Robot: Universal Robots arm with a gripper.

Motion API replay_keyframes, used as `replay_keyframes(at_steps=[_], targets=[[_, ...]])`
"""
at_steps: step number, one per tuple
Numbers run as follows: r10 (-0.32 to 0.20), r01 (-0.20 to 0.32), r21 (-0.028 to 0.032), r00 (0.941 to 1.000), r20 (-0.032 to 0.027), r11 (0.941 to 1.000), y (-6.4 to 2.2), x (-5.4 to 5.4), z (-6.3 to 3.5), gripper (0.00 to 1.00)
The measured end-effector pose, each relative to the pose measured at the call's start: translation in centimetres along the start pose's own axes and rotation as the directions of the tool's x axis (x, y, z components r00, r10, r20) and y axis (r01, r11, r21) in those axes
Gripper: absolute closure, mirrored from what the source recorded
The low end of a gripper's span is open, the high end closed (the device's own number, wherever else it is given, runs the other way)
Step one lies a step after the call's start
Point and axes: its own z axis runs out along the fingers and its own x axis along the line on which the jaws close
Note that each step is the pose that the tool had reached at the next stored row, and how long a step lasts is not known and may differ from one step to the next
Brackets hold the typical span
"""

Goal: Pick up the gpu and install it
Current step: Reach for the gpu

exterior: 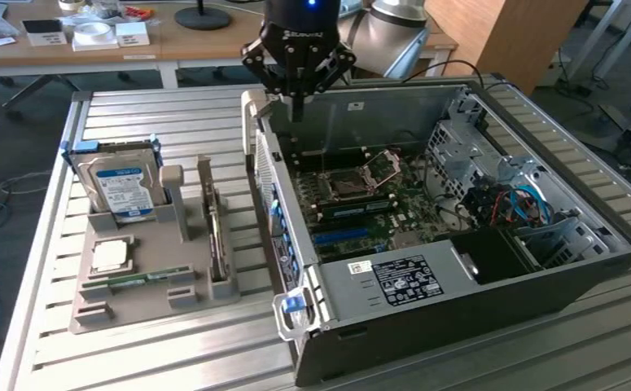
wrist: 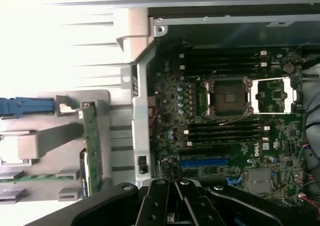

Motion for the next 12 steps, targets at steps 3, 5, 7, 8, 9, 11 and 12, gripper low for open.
replay_keyframes(at_steps=[3,5,7,8,9,11,12], targets=[[0.000,0.000,0.0001,1.0000,0.0000,1.0000,-0.07,0.9,-0.02,0.89],[0.000,0.000,0.0000,1.0000,0.0001,1.0000,-0.11,1.4,-0.02,0.89],[0.000,0.000,0.0000,1.0000,0.0000,1.0000,-0.14,1.8,-0.03,0.89],[0.000,0.000,-0.0001,1.0000,0.0001,1.0000,-0.15,2.1,-0.03,0.89],[0.000,0.000,0.0000,1.0000,0.0000,1.0000,-0.17,2.2,-0.04,0.89],[0.000,0.000,0.0000,1.0000,0.0000,1.0000,-0.20,2.6,-0.05,0.89],[0.000,0.000,0.0000,1.0000,0.0000,1.0000,-0.21,2.8,-0.05,0.89]])
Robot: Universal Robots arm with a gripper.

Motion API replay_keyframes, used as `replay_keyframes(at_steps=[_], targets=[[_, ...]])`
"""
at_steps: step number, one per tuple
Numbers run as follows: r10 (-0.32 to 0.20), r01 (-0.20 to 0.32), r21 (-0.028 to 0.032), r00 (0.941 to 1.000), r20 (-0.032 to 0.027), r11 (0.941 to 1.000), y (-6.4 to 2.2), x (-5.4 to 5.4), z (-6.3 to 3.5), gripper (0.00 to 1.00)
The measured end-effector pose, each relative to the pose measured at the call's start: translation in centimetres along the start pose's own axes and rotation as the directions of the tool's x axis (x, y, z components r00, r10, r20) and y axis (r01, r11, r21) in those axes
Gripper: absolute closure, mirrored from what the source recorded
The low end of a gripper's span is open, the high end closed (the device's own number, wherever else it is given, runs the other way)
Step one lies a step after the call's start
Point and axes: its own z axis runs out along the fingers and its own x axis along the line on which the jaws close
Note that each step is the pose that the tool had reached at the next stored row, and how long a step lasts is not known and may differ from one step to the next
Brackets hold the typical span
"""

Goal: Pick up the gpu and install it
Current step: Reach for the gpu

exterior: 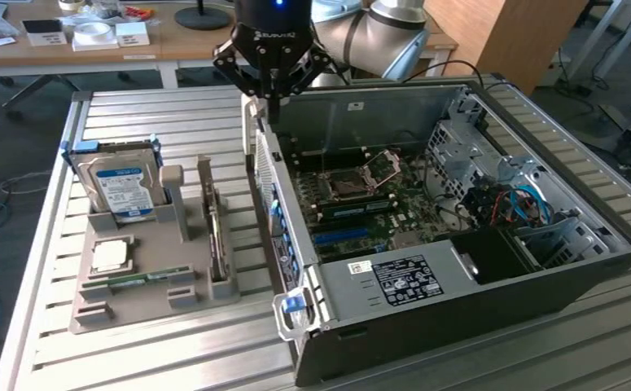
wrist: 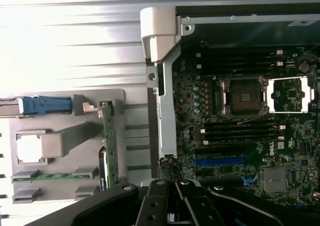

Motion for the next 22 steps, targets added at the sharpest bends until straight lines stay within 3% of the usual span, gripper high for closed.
replay_keyframes(at_steps=[22], targets=[[0.000,0.000,-0.0001,1.0000,0.0000,1.0000,-0.27,3.7,-0.09,0.89]])
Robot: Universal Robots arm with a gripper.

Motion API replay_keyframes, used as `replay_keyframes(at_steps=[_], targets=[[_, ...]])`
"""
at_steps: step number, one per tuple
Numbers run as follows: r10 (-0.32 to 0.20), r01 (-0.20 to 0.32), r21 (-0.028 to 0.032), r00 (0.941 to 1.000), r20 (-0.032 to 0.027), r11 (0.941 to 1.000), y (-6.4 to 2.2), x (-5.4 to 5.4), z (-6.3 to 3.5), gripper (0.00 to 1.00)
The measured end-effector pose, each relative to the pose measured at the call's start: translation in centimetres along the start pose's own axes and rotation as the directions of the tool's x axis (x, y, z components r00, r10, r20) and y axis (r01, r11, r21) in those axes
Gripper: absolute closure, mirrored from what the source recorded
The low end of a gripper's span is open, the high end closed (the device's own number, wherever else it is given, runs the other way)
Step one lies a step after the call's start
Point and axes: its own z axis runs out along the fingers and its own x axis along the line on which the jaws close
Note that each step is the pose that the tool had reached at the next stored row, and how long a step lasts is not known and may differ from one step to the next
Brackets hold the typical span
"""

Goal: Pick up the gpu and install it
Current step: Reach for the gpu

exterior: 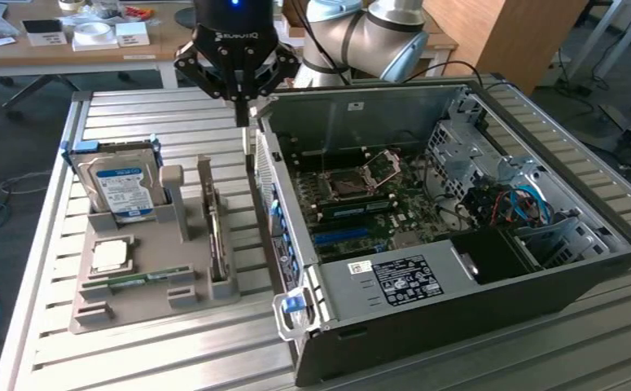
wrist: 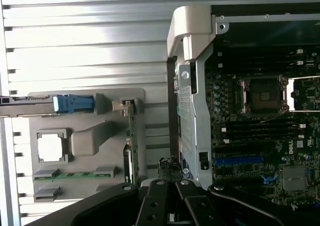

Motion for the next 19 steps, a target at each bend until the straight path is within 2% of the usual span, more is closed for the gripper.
replay_keyframes(at_steps=[6,19], targets=[[0.000,0.000,0.0001,1.0000,0.0000,1.0000,-0.07,0.9,-0.03,0.89],[0.000,0.000,0.0001,1.0000,0.0000,1.0000,-0.27,3.7,-0.09,0.89]])
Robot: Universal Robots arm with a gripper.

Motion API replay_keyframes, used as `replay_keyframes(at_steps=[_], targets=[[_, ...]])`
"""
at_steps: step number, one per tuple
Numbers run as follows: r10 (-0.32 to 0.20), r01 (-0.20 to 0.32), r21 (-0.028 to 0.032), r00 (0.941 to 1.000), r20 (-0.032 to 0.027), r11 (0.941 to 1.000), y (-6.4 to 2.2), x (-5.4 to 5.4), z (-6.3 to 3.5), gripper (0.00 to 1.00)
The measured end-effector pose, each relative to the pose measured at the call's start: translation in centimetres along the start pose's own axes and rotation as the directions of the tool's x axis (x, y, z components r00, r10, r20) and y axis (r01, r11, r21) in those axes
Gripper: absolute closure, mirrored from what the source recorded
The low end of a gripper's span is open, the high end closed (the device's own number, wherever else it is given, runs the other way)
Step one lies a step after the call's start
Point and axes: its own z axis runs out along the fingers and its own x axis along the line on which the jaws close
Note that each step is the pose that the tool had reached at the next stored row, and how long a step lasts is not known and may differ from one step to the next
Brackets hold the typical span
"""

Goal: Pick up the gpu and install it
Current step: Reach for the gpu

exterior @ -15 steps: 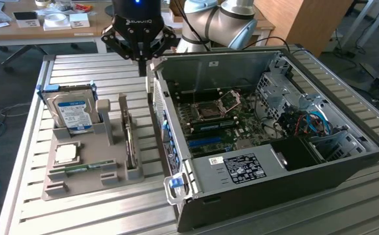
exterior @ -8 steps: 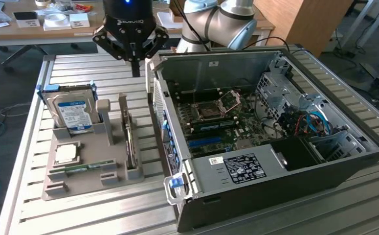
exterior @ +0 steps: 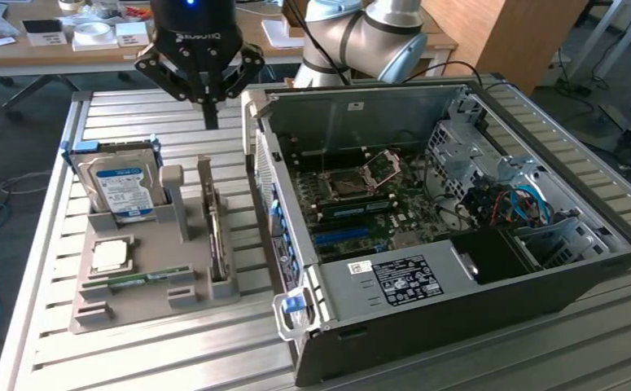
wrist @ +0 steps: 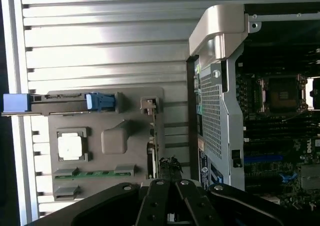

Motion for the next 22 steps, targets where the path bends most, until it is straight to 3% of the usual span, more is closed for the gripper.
replay_keyframes(at_steps=[8,15,22], targets=[[0.000,0.000,0.0000,1.0000,-0.0001,1.0000,-0.13,1.8,-0.02,0.89],[0.000,0.000,0.0000,1.0000,-0.0001,1.0000,-0.25,1.8,-0.03,0.89],[0.000,0.000,0.0002,1.0000,0.0000,1.0000,-1.42,1.7,-0.07,0.89]])
